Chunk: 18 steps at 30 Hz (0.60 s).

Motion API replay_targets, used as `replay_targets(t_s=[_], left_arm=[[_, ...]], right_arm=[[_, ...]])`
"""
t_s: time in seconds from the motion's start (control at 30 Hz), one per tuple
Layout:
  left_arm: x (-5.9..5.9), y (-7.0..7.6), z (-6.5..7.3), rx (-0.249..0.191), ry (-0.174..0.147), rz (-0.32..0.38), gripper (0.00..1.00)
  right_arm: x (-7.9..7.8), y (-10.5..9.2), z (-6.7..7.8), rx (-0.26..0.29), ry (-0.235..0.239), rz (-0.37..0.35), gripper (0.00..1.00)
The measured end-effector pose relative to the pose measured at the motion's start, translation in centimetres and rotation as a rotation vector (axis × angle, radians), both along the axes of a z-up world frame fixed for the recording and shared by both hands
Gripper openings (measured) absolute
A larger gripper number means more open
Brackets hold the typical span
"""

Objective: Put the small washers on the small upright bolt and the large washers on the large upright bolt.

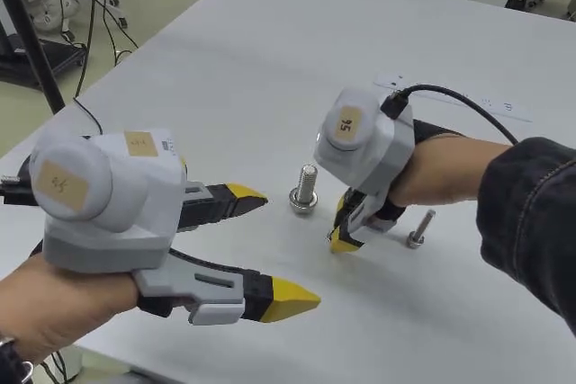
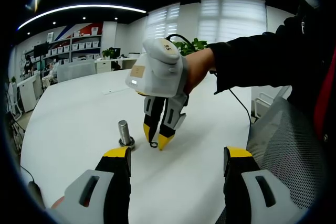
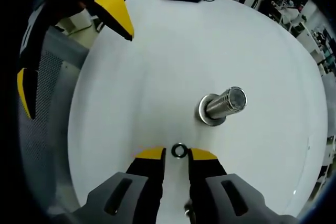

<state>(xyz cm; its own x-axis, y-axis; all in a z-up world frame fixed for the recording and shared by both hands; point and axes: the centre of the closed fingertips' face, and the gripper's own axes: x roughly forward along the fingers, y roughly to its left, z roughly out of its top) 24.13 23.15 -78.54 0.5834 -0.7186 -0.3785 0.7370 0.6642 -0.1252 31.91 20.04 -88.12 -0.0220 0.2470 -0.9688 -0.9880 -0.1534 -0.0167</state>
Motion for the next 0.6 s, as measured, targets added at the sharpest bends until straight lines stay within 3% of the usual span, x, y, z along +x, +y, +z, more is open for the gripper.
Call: replay_targets(t_s=[0.6], left_arm=[[-0.03,-0.1,-0.03,0.0,0.002,-0.002,0.71]], right_arm=[[0.0,0.03,-0.13,-0.001,-0.013,0.005,0.14]])
